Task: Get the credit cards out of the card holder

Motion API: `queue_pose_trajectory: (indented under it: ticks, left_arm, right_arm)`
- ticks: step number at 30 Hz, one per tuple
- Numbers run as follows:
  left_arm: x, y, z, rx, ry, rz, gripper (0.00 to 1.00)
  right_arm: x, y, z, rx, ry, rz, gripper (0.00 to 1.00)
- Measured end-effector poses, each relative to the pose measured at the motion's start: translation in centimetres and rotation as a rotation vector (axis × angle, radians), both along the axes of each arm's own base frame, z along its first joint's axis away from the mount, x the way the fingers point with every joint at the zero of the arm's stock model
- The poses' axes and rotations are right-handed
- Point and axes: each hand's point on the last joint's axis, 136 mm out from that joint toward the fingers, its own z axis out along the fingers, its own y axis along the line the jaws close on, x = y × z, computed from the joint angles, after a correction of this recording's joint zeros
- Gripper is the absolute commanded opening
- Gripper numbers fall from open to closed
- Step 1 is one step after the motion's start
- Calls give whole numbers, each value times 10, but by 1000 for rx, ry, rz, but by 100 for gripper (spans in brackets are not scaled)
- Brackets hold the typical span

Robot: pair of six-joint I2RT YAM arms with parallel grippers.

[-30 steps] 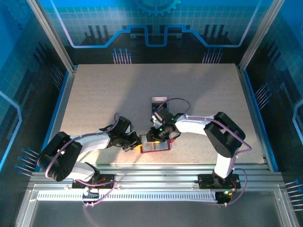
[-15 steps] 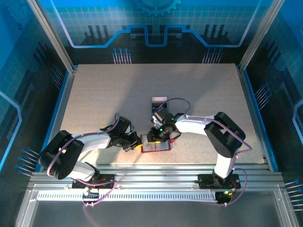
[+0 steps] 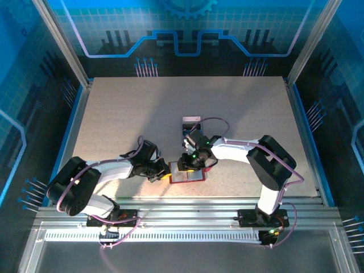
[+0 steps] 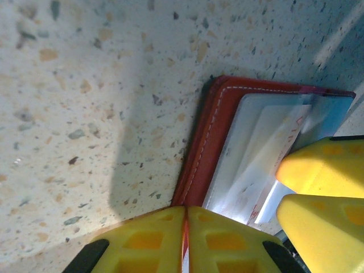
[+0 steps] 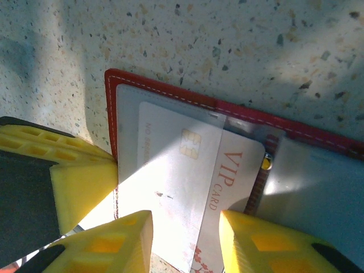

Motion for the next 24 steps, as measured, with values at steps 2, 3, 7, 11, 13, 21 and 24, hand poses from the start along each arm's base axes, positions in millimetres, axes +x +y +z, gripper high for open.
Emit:
queue_pose_trajectory:
  ticks: [2,3,7,11,13,21,24]
  left_arm:
    - [0,0,1,-2,-2,1,12]
    - [0,0,2,-2,-4,0,12]
    - [0,0,9,-2,-5,0,12]
    - [9,-5,22,-16,-29,0,12]
    - [13,-7,26,-22,-40,0,11]
    - [16,-12,28,-32,-31,-11,7]
    - [14,-12,19,-22,-4,-16,6]
  right_arm:
    - [1,0,3,5,-6,0,36]
    - [1,1,5,9,-9,0,36]
    - [3,2,16,32,-33,-1,36]
    - [3,2,23,53,-48,-5,36]
    - [1,1,22,54,-47,-6,36]
    - [-1,-5,14,64,-22,-29,36]
    - [-2,-7,12,68,-14,-31,36]
